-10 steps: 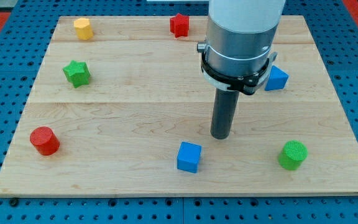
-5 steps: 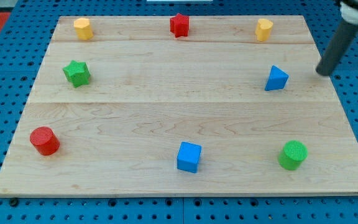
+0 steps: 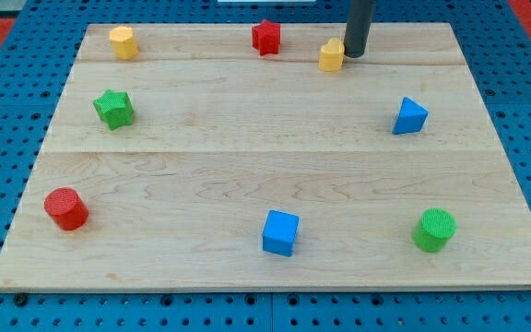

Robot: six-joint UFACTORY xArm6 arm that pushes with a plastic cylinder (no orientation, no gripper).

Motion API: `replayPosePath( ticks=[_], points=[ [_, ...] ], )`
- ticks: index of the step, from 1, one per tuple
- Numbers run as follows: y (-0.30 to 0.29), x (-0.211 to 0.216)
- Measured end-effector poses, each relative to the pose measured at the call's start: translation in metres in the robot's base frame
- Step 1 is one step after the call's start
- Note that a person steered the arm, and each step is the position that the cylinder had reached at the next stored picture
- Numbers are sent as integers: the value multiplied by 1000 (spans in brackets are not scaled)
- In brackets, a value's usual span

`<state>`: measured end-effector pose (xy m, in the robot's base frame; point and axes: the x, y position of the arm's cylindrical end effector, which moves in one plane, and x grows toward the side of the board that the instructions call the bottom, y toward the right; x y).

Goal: Place the yellow blocks together

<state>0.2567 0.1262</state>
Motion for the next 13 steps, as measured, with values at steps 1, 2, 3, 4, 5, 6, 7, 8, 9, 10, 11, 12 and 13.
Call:
replayPosePath(
  ticks=[1,2,3,4,5,6,7,8,9,10,11,12,13],
  points=[
    [-37,5],
    [-68,42],
    [-82,72],
    [-86,89],
    [-164,90],
    [-261,90],
    [-326,51],
    [-385,19],
    [-413,-26],
    [-404,-47],
    [-343,-45],
    [-313,-29],
    [-335,-20]
  ],
)
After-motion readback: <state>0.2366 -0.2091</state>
